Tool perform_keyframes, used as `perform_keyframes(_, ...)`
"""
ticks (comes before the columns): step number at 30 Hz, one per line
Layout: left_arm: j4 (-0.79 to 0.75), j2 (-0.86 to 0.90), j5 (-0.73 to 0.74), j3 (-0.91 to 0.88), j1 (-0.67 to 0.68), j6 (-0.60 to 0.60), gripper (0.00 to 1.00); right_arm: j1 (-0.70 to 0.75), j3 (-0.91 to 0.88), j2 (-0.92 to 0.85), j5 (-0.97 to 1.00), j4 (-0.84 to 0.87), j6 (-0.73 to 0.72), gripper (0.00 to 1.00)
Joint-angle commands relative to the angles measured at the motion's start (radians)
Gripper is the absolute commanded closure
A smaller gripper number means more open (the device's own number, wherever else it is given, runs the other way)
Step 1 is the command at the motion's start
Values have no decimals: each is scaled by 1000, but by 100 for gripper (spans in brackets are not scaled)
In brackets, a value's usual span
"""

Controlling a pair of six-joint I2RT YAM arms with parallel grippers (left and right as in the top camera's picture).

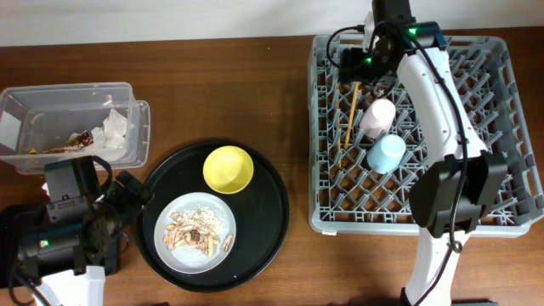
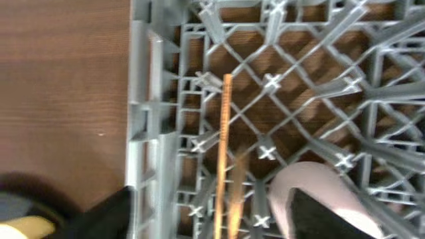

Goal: Sort waste into correct bins and load items into the dishwasher rack
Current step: 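Insert the chopstick upright into the rack beside the others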

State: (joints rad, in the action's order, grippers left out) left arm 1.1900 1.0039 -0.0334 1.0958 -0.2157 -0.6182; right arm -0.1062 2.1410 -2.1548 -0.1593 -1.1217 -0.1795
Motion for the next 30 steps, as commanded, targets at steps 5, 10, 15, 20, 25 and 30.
perform_keyframes(5, 1, -2, 4, 6, -5, 1, 1, -11, 6, 2, -92, 0, 5, 1)
perform_keyframes(10, 1, -2, 4, 6, -5, 1, 1, -11, 6, -2, 66, 18, 2, 1)
perform_keyframes(15, 1, -2, 4, 6, -5, 1, 1, -12, 6, -89, 75, 96, 2, 12)
perform_keyframes(20, 1, -2, 4, 6, -5, 1, 1, -12, 6, -145, 136, 148, 2, 45)
perform_keyframes(25, 1, -2, 4, 6, -5, 1, 1, -12, 25, -132, 146, 107, -18, 96)
perform_keyframes(30, 1, -2, 4, 6, -5, 1, 1, -11, 188, -88, 146, -28, -21, 96)
